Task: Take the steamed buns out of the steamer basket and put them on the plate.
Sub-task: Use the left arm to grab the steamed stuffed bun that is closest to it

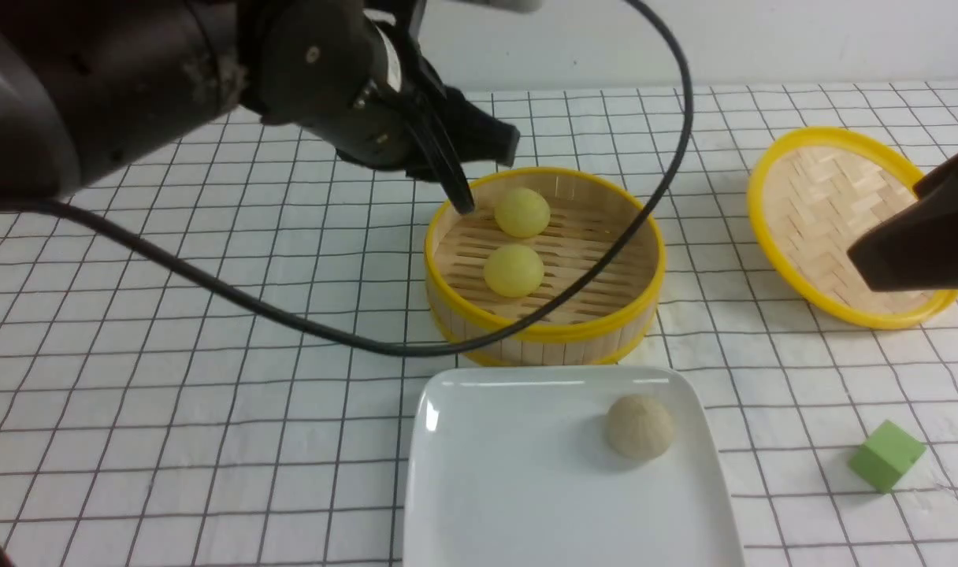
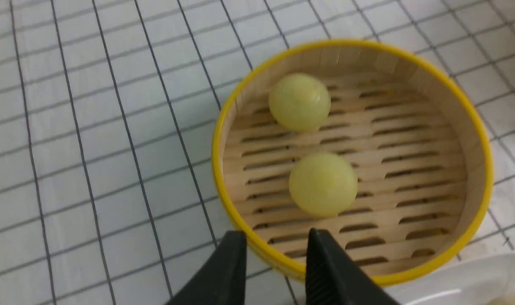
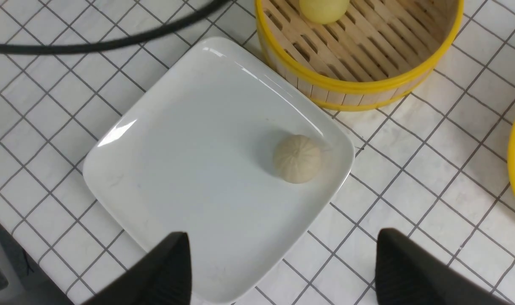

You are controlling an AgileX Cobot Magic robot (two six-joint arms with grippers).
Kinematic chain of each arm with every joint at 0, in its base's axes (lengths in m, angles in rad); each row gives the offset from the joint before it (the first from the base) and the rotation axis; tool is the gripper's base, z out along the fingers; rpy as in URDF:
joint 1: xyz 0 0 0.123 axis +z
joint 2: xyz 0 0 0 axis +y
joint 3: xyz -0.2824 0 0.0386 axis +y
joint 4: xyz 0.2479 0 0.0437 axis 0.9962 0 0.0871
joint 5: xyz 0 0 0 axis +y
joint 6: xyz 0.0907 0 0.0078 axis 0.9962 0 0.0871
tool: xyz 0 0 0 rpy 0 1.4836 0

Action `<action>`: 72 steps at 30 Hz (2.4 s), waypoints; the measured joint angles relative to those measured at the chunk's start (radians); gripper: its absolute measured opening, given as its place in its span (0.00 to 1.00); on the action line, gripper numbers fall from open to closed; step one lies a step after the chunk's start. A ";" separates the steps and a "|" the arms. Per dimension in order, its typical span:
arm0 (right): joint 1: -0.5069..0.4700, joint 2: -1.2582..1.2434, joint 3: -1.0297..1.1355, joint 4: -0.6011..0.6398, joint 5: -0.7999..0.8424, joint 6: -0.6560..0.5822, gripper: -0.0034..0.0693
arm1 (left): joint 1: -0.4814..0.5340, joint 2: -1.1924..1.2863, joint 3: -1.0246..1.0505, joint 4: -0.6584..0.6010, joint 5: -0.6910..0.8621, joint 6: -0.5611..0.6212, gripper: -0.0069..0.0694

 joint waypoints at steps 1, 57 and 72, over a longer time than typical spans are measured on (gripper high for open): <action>0.000 0.000 0.000 0.000 0.000 0.000 0.81 | 0.000 0.012 0.000 -0.009 0.019 0.001 0.39; 0.000 0.000 0.065 -0.003 0.000 -0.005 0.81 | 0.002 0.412 -0.259 -0.046 -0.039 0.195 0.40; 0.000 0.000 0.065 -0.003 0.000 -0.007 0.81 | 0.002 0.518 -0.262 -0.086 -0.158 0.195 0.40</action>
